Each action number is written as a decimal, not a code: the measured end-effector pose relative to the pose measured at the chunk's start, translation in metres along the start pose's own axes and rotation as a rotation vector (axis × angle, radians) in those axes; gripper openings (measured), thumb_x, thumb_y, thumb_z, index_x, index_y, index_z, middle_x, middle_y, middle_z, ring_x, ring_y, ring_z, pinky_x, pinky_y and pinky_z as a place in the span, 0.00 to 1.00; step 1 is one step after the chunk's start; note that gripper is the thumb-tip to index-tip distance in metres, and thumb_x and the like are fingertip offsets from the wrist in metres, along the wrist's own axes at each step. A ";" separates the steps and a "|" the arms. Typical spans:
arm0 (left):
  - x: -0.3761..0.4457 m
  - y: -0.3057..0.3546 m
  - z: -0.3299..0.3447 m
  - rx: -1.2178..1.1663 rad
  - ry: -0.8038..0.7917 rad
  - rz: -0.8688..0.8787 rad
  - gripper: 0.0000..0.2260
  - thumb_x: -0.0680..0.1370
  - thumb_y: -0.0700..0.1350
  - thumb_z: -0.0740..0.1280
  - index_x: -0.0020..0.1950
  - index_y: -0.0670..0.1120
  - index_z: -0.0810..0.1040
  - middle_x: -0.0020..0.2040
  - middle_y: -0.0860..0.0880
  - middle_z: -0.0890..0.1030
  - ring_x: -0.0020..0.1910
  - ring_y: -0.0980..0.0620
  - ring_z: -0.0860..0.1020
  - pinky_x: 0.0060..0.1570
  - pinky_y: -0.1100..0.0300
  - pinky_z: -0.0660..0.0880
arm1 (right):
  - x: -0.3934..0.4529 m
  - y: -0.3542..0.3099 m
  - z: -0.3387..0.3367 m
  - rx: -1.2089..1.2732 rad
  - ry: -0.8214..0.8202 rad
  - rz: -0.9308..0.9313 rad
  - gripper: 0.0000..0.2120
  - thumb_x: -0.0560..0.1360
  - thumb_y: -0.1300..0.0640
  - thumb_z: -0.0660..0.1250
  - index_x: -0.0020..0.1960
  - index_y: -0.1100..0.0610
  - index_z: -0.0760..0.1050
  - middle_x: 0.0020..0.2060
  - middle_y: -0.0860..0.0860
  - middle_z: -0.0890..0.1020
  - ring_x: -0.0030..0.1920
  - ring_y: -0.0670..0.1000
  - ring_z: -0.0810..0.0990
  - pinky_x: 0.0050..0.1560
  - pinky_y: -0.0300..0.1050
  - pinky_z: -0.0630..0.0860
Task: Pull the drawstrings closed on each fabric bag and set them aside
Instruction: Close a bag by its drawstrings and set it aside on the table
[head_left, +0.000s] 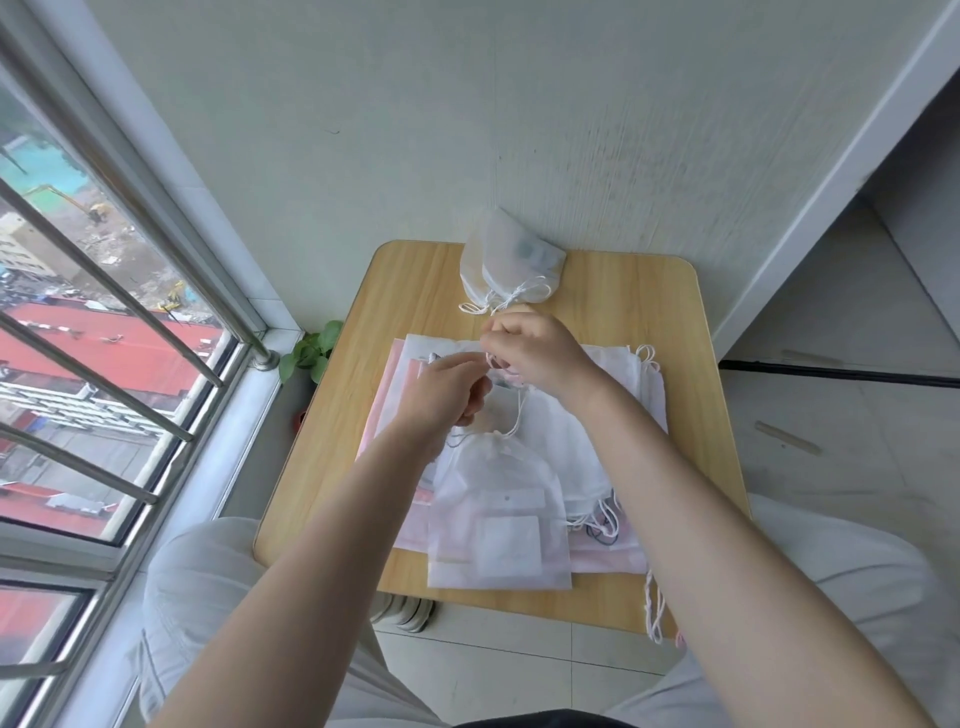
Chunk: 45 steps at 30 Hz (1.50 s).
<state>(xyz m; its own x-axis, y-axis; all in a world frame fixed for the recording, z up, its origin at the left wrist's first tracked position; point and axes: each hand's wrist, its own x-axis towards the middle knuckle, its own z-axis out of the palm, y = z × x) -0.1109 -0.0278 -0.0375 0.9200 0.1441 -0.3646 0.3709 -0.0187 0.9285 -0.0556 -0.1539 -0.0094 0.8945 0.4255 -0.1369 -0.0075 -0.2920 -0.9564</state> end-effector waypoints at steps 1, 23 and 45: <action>-0.001 0.004 0.000 0.000 -0.038 0.002 0.07 0.76 0.39 0.60 0.37 0.42 0.73 0.34 0.45 0.69 0.28 0.51 0.63 0.29 0.59 0.55 | 0.002 -0.002 0.000 0.019 -0.018 0.019 0.14 0.72 0.63 0.65 0.28 0.61 0.69 0.35 0.55 0.74 0.41 0.50 0.73 0.40 0.41 0.68; -0.002 0.015 -0.012 -0.062 -0.135 -0.093 0.17 0.83 0.48 0.58 0.41 0.44 0.80 0.30 0.48 0.71 0.25 0.52 0.65 0.28 0.61 0.59 | -0.004 0.006 -0.023 -0.289 -0.033 -0.046 0.03 0.71 0.63 0.74 0.45 0.60 0.81 0.37 0.57 0.84 0.34 0.50 0.80 0.42 0.49 0.81; 0.000 0.014 -0.025 -0.163 -0.190 -0.091 0.20 0.83 0.50 0.55 0.44 0.40 0.80 0.31 0.45 0.75 0.26 0.51 0.69 0.28 0.62 0.66 | -0.016 0.013 0.003 -0.016 -0.333 0.220 0.13 0.73 0.69 0.70 0.56 0.67 0.74 0.37 0.60 0.82 0.34 0.57 0.82 0.38 0.47 0.81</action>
<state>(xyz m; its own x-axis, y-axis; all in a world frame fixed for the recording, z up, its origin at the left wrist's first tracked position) -0.1091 -0.0034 -0.0226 0.8966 -0.0505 -0.4399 0.4423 0.1474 0.8847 -0.0712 -0.1613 -0.0203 0.6783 0.6050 -0.4169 -0.1736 -0.4194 -0.8910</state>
